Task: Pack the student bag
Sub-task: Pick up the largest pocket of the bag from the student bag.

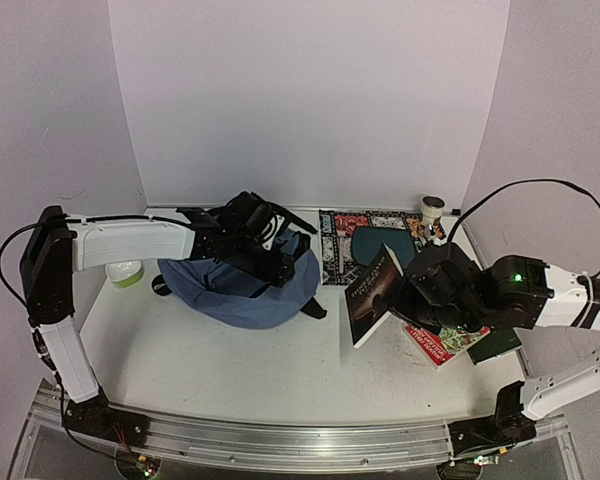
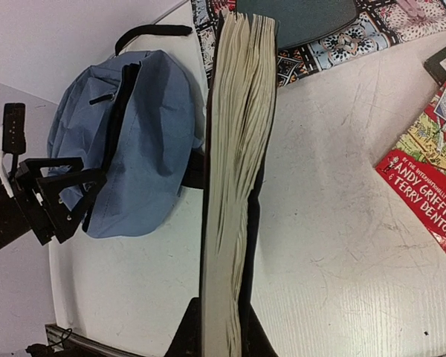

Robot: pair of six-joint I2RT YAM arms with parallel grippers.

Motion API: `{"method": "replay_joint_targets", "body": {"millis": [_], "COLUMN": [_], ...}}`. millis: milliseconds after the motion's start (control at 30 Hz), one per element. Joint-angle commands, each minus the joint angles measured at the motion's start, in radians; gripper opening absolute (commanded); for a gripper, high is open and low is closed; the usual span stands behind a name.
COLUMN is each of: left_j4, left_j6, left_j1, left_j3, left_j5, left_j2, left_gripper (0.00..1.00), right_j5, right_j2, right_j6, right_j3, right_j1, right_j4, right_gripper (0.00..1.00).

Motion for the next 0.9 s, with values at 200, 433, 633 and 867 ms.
{"method": "replay_joint_targets", "body": {"millis": [200,433,633,867], "left_j4": [-0.003,-0.014,-0.025,-0.028], "left_j6": [0.081,0.096,0.093,0.087], "left_j1": [0.008,0.016,0.024,0.024], "left_j3": [0.09,0.104,0.106,0.112], "left_j5": [-0.144,-0.18,-0.158,-0.063], "left_j2": [0.073,0.062,0.087,0.123], "left_gripper": [0.66,0.56,0.45,0.36], "right_j5": [0.063,0.066,0.068,0.051], "right_j2": [-0.035,-0.043,-0.039,-0.017], "right_j6": [-0.015,-0.015,-0.025,-0.089], "right_j3": [0.004,-0.003,0.003,0.041], "right_j1": [-0.002,-0.002,-0.002,-0.002], "right_j4": [0.051,0.055,0.062,0.102], "right_gripper": [0.0,0.0,0.0,0.0]}}
